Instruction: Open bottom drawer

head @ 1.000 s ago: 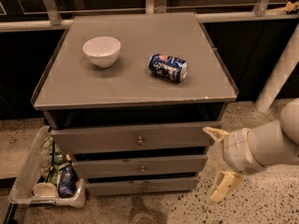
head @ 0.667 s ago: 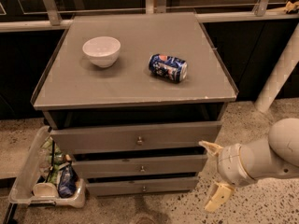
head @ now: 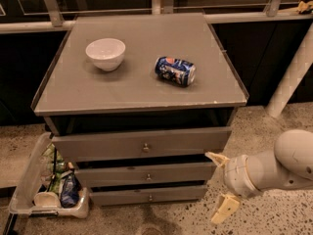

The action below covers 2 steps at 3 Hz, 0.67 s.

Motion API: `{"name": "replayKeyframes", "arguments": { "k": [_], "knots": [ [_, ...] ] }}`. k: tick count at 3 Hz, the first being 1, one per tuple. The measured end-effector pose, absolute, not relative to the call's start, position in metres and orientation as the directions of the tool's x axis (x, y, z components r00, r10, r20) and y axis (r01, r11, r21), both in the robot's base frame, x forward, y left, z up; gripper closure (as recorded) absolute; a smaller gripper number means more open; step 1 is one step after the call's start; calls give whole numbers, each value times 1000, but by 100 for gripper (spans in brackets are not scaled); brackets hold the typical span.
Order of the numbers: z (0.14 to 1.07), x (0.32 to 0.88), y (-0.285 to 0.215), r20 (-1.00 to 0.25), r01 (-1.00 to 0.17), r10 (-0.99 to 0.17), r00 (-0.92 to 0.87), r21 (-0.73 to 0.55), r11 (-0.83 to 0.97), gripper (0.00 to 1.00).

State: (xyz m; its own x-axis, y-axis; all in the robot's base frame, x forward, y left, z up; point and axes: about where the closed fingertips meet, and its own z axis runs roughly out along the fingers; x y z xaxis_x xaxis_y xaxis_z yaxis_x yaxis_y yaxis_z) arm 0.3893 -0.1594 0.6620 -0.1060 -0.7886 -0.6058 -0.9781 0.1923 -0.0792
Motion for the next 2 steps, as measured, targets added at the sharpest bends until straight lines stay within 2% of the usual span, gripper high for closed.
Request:
{"name": "replayKeyframes", "arguments": {
  "k": [2],
  "knots": [
    [582,397,-164,-616,-980,-778,-124,-47,193,0]
  ]
}}
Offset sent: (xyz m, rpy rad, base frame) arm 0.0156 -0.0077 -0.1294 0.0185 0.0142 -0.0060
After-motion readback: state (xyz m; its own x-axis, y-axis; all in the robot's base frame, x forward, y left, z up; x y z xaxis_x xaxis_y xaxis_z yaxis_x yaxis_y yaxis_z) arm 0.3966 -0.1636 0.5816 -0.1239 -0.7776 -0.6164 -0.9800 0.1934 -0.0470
